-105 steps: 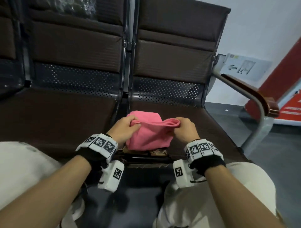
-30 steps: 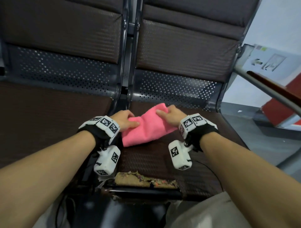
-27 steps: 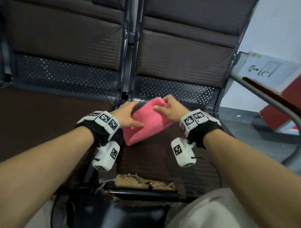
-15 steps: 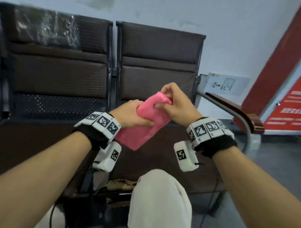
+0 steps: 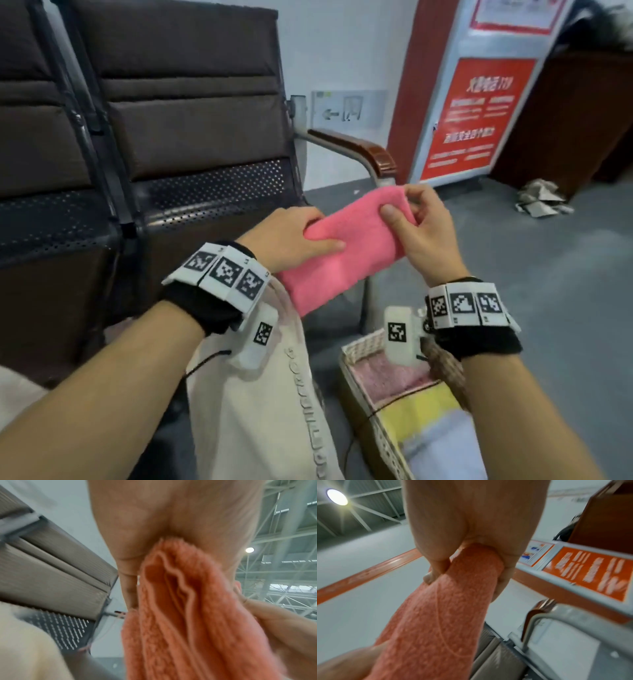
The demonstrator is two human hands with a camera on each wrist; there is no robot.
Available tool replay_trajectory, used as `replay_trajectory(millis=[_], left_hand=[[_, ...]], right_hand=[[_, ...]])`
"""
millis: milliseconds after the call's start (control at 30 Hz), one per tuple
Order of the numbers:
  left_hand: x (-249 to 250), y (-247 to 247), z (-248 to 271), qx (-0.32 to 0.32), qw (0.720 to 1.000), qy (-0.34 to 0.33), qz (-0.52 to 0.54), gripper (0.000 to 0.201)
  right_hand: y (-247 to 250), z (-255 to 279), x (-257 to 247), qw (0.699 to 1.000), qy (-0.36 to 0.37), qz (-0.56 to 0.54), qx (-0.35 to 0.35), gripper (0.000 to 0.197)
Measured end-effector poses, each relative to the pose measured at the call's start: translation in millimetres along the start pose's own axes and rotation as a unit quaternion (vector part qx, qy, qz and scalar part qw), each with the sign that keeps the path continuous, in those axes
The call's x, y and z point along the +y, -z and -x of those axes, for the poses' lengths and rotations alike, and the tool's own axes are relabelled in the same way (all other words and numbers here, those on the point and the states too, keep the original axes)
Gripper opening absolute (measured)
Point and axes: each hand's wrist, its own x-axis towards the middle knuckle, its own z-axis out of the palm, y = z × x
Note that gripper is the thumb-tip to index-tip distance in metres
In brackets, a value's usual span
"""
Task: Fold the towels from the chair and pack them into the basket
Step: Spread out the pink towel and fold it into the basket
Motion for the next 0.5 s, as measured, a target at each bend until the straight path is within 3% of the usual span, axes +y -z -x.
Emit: replay_trajectory(millis=[67,200,333,433,500], left_hand=[[16,-34,-14,-0.083,0.996,-0.003,0.022,0.039],[38,-115,-40,-0.217,0.976,-0.028,0.003,0.014],[50,-193,-53,-0.324,0.945,-0.027,-0.043,0.012],[55,-242,-55,-0.342,0.938,-0.048,-0.038,0.003],[54,-271,-55,-0.325,0.942,-0.075,-0.040,0.026]], right_hand=[[36,16,17,0.998,-0.035,0.034,0.025,0.025],[105,58,56,0.989,-0.110,0.072,0.070,0.028],[154,113,92,0.969,-0.194,0.113,0.103,0.028],[180,155,117,0.952,-0.253,0.132,0.108,0.031],[191,178,130,0.943,-0.284,0.142,0.105,0.036]])
